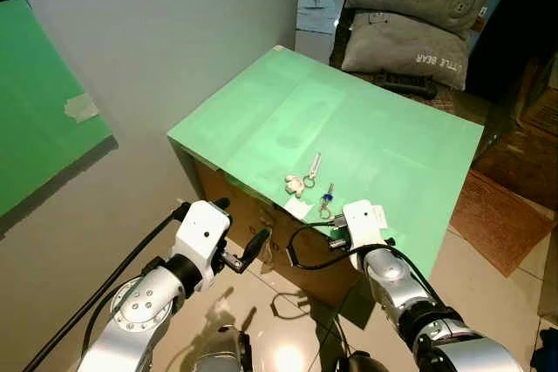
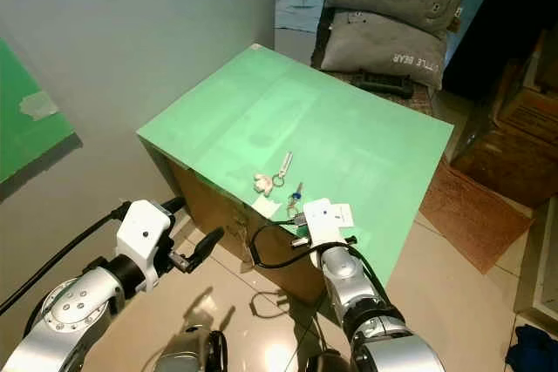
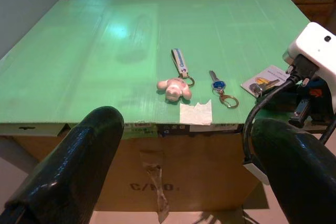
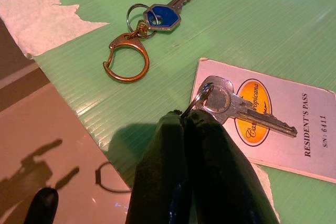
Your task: Hang keys on a hook
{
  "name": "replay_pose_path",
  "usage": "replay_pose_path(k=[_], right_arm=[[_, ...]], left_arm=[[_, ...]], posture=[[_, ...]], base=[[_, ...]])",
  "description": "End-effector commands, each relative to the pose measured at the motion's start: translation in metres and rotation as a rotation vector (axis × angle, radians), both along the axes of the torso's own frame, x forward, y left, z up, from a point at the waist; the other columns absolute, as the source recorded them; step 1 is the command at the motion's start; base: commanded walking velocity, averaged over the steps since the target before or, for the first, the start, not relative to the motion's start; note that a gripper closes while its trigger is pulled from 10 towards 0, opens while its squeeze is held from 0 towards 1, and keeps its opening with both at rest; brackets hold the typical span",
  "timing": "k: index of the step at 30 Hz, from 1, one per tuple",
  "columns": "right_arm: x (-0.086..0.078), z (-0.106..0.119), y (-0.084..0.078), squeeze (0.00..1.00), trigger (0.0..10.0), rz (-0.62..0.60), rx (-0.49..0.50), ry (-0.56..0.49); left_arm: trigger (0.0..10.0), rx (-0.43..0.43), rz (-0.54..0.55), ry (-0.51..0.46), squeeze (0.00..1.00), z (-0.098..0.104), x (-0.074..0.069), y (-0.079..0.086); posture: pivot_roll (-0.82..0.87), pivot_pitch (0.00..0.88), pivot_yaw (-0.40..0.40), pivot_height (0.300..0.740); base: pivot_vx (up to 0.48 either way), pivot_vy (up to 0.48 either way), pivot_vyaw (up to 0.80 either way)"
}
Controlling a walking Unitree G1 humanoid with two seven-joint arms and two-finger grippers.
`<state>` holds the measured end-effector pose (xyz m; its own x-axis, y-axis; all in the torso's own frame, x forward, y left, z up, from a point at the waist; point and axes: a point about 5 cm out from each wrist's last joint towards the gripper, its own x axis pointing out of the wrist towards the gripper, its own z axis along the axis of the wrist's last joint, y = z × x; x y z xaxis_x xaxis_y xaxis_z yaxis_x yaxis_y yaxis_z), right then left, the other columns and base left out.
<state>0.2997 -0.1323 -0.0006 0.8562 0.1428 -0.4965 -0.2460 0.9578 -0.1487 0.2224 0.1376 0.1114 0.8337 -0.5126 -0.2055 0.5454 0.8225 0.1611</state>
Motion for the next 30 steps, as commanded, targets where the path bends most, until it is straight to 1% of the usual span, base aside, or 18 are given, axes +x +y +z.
replay_pose_path(k=[1,16,18,20,21,26,30], right_arm=[[-0.019,-0.02,-0.005,0.0,0.0,-0.026,0.013,0.113],[-0.016,-0.017,-0.006,0.0,0.0,-0.024,0.024,0.087],[-0.016,-0.016,-0.008,0.0,0.0,-0.059,0.055,0.09],[-0.014,-0.015,-0.009,0.0,0.0,-0.106,0.121,0.088],[-0.013,-0.014,-0.009,0.0,0.0,-0.117,0.138,0.086],[-0.01,-0.01,-0.007,0.0,0.0,-0.113,0.144,0.054],[-0.008,-0.008,-0.008,0.0,0.0,-0.148,0.192,0.049]], left_arm=[[10.0,0.007,-0.017,0.014,0.0,-0.001,-0.002,-0.001],[10.0,0.019,-0.023,0.001,0.0,0.0,0.0,-0.002],[10.0,0.02,-0.025,-0.002,0.0,0.0,0.0,-0.002],[10.0,0.022,-0.025,-0.004,0.0,0.0,0.001,-0.002],[10.0,0.022,-0.026,-0.004,0.0,0.0,0.001,-0.002],[10.0,0.025,-0.029,-0.007,0.0,0.0,0.001,-0.003],[10.0,0.03,-0.038,-0.009,0.0,-0.001,0.001,-0.004]], posture=[[0.22,0.215,0.035,0.703],[0.21,0.216,0.038,0.703],[0.21,0.216,0.038,0.703],[0.21,0.213,0.038,0.703],[0.21,0.212,0.038,0.703],[0.21,0.206,0.036,0.703],[0.21,0.202,0.035,0.703]], base=[[0.0,0.0,0.0],[0.0,0.0,0.0],[0.0,0.0,0.0],[0.0,0.0,0.0],[0.0,0.0,0.0],[0.0,0.0,0.0],[0.0,0.0,0.0]])
